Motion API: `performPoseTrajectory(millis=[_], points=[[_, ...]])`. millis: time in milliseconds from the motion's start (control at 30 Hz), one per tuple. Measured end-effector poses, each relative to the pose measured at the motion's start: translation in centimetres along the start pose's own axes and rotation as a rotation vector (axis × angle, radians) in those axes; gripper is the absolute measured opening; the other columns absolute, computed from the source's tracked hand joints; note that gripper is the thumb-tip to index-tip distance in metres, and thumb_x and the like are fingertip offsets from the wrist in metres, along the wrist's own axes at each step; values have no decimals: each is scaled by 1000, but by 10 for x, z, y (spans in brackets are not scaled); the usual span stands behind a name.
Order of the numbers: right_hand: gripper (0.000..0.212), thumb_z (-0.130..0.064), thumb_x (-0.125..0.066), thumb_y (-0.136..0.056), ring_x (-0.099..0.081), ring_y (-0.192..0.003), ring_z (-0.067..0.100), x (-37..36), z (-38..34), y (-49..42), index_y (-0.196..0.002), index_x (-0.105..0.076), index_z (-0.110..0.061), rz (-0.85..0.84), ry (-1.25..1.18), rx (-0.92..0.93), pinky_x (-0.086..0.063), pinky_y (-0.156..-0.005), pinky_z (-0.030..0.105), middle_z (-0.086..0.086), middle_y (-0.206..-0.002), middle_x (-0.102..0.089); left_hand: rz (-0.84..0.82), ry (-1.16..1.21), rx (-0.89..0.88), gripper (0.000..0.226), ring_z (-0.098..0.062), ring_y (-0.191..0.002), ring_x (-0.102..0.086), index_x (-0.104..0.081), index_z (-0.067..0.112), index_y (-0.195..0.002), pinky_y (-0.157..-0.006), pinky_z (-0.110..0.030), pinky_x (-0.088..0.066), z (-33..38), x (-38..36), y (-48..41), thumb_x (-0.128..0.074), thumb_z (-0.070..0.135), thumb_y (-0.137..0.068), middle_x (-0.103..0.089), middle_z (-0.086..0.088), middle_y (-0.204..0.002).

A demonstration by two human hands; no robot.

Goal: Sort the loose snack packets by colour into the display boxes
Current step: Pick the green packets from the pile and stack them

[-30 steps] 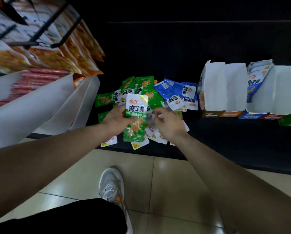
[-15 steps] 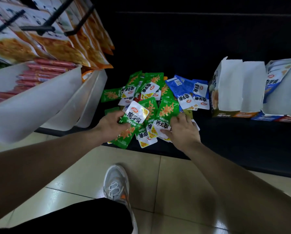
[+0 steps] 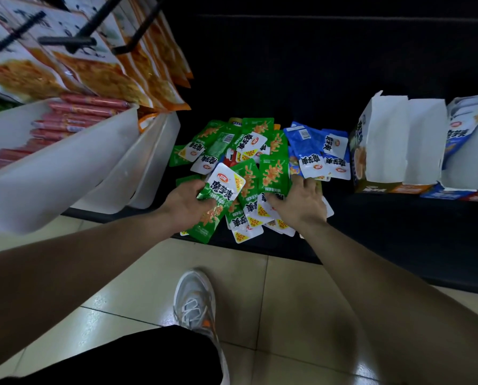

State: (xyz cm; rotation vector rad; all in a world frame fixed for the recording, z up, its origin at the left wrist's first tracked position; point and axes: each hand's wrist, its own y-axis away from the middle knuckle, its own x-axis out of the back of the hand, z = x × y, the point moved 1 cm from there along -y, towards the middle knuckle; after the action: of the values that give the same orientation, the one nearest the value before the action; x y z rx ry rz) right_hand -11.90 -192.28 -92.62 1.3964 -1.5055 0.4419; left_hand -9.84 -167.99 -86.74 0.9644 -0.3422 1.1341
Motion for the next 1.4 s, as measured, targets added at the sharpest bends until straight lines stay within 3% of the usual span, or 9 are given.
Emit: performPoseTrajectory(millis=[167,467,567,667,833,933,1067,1233,1400], points=[[84,-56,-79,-76,-45,-127,34,1,-1,-7,-136,-41,-10,74,-10,29,-46,-96,47,14,-133,-48,8,-6,-11,12,-17,-84,-59,-59,21,-96,-64,-24,-42,7,-5,-1,-66,29,-93,-63,0,-93],[34,-21,-67,-94,-69,-80,28,65,14,0,-127,-59,-23,29,-215,217,-57,-73,37,8,-115,-70,66,-39,5,52,-29,-116,-58,-42,13,-146,-87,-29,-40,23,5,-6,-56,31,-100,-50,-12,-145],[24,-23,-65,-96,-66,-72,23,99,11,14,-120,-68,-26,-64,-187,298,-51,-57,29,0,-106,-70,117,-10,-35,54,2,-71,-46,-33,20,-153,-77,-24,-36,38,7,-1,-51,29,-103,-48,-9,-147],[9,-23,-65,-96,-69,-83,26,120,2,24,-103,-70,-26,-165,-232,322,-57,-68,39,1,-96,-71,137,20,-62,51,0,-63,-44,-33,23,-152,-69,-25,-40,45,7,4,-49,29,-103,-47,-8,-148],[28,-33,-74,-89,-68,-97,22,108,-27,22,-107,-69,-12,-183,-289,338,-54,-85,38,4,-109,-72,22,140,-99,29,-10,-76,-53,-55,15,-125,-66,-21,-42,58,-3,16,-49,33,-103,-59,-19,-119],[63,-42,-82,-79,-71,-91,21,86,-45,18,-127,-63,-5,-138,-433,240,-60,-77,37,12,-127,-66,-84,168,-97,61,-22,-110,-61,-54,17,-130,-99,-38,-48,58,-7,20,-54,63,-91,-63,-12,-125],[43,-53,-71,-86,-67,-83,20,64,-36,20,-98,-61,-12,10,-538,170,-53,-67,35,6,-96,-69,-105,82,-53,72,-23,-129,-53,-43,22,-143,-109,-45,-43,53,-11,18,-69,56,-85,-56,-1,-140],[64,-40,-64,-93,-43,-127,36,37,40,16,-149,-36,-29,-116,148,171,-47,-98,48,4,-150,-34,-75,94,23,75,-22,-141,-39,-30,20,-154,-114,-35,-33,41,-14,11,-67,40,-92,-42,1,-151],[81,-55,-57,-93,-28,-134,33,31,67,17,-154,-7,-42,-196,650,373,-38,-107,53,5,-155,-15,-128,63,59,73,-19,-137,-41,-33,26,-152,-112,-35,-35,33,-24,15,-68,45,-91,-42,6,-152]])
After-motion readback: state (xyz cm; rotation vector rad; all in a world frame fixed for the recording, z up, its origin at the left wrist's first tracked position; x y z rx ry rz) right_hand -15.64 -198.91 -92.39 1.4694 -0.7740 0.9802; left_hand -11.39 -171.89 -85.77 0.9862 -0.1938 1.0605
